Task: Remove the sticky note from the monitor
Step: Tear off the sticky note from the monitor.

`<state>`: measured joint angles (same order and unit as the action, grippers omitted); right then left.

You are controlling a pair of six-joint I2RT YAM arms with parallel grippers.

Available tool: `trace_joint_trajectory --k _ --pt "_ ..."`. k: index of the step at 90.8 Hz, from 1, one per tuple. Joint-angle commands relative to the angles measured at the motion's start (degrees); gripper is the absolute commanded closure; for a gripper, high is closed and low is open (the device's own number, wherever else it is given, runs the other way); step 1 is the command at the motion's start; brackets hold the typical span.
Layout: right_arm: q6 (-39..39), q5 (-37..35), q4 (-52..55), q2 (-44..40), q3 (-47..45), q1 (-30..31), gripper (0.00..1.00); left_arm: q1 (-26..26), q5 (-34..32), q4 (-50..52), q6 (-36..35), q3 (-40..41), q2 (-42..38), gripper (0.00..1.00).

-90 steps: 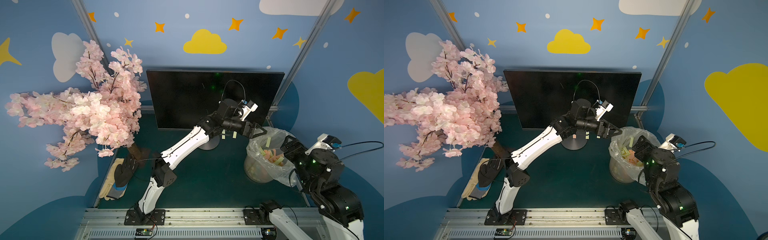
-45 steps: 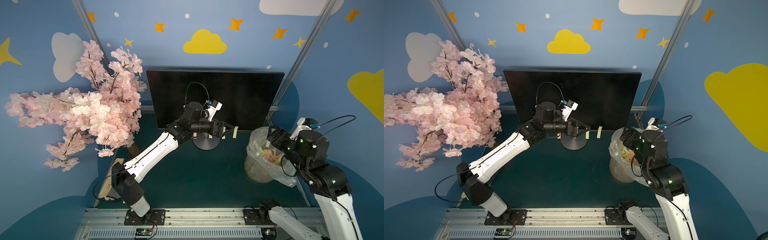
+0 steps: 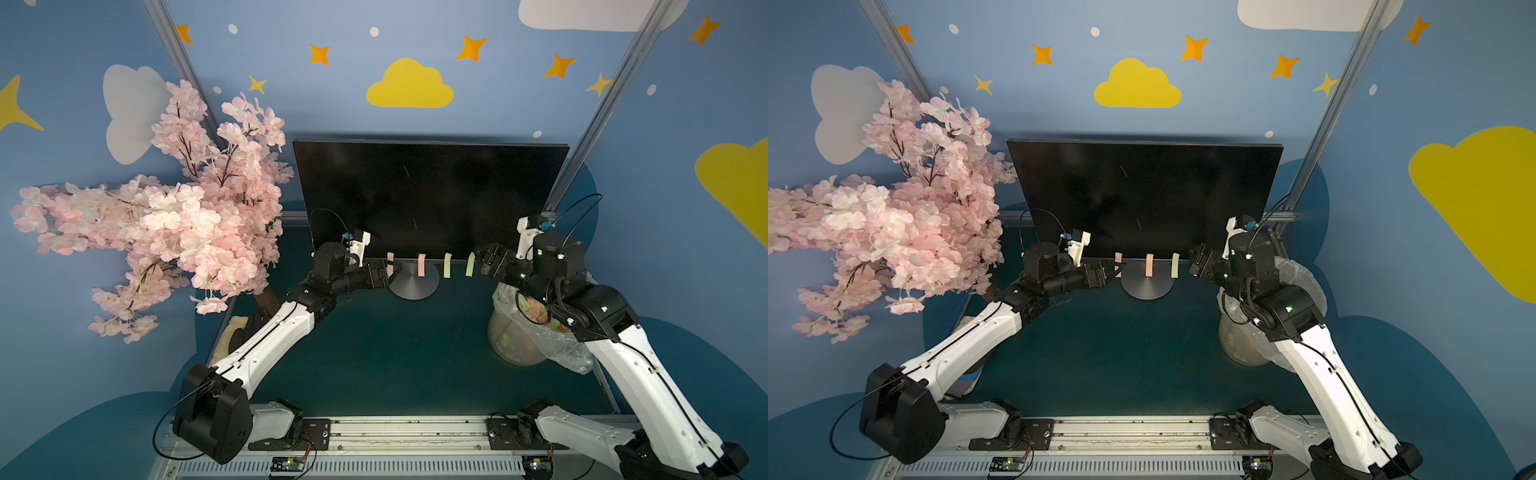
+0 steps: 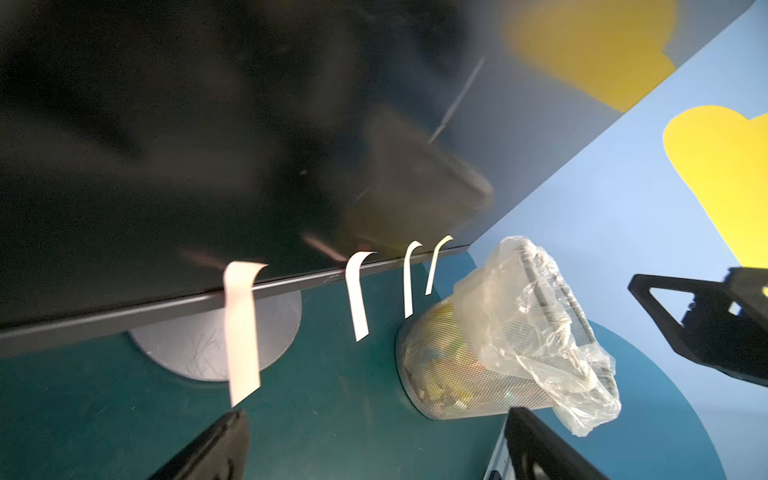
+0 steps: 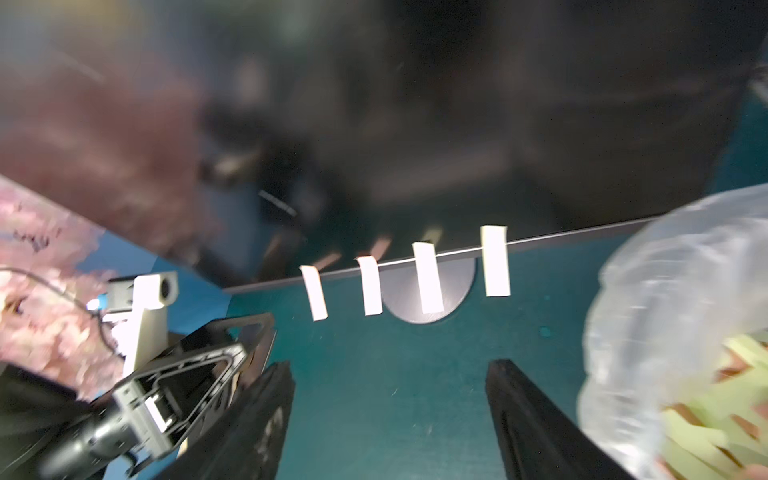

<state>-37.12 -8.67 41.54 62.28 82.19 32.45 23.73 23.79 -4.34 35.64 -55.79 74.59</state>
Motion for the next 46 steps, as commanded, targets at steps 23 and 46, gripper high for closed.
trace_joint_trajectory --k 23,46 --pt "2.42 3.73 -5.18 5.73 -1.97 8.8 0.22 -5.44 -0.27 -17.95 15.5 11.03 0.47 0.0" --pt "5.14 3.54 -9.04 8.37 -4.27 13.93 0.22 -5.55 2.35 -30.53 23.36 13.84 8.96 0.13"
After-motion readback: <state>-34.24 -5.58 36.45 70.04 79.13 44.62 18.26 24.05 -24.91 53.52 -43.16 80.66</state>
